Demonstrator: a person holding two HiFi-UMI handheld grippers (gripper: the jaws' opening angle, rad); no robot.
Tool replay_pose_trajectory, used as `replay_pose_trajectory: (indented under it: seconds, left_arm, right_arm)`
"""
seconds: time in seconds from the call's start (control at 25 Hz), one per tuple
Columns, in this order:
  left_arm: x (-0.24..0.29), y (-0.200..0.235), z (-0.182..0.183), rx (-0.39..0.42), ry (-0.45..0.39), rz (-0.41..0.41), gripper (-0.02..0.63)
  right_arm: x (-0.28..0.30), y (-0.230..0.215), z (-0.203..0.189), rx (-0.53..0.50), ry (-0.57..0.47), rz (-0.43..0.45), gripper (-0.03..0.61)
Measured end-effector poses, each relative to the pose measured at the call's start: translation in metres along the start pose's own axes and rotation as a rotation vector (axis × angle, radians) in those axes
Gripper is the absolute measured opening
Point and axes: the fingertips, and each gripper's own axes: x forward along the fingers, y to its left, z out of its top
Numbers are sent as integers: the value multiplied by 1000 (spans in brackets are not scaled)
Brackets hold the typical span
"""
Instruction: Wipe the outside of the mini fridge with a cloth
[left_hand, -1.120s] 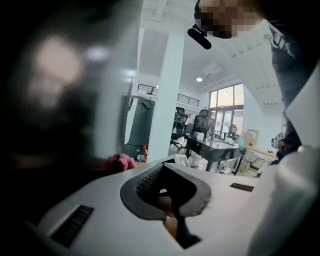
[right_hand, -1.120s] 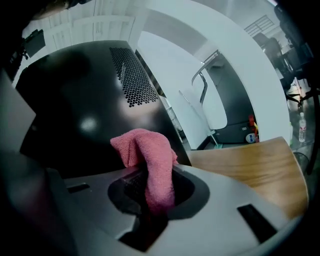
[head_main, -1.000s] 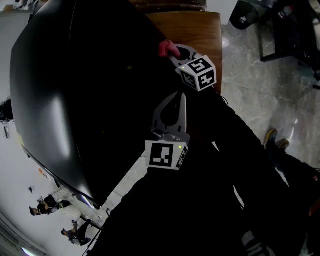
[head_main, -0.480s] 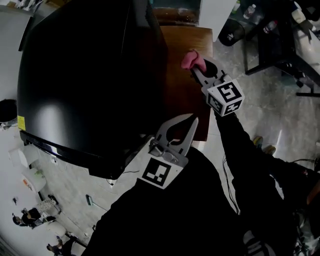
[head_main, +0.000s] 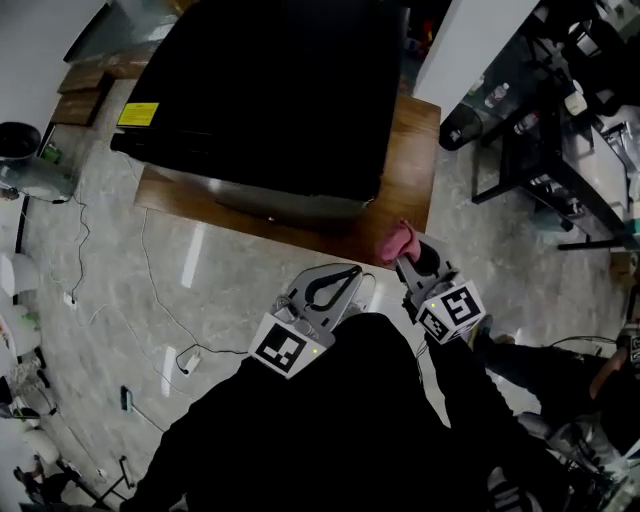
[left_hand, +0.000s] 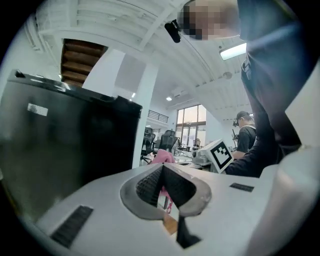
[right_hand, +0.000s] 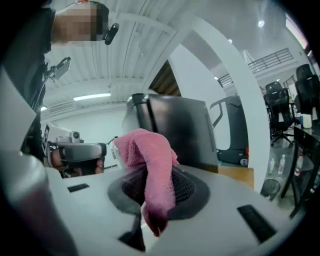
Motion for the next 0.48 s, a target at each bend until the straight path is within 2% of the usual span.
replay_pose_trajectory:
  seconds: [0.2,0.36,0.48]
  left_arm:
    - [-124,23,-5,4,-35,111,6]
    - [-198,42,-11,45,-51,192,6]
    - [-251,57,-10,46,-76,266,6]
  right_arm:
    - [23,146,-11,14,52,182,77]
    - [40,226,-12,-24,57,309,75]
    - [56,279,-13,-52,58,404,75]
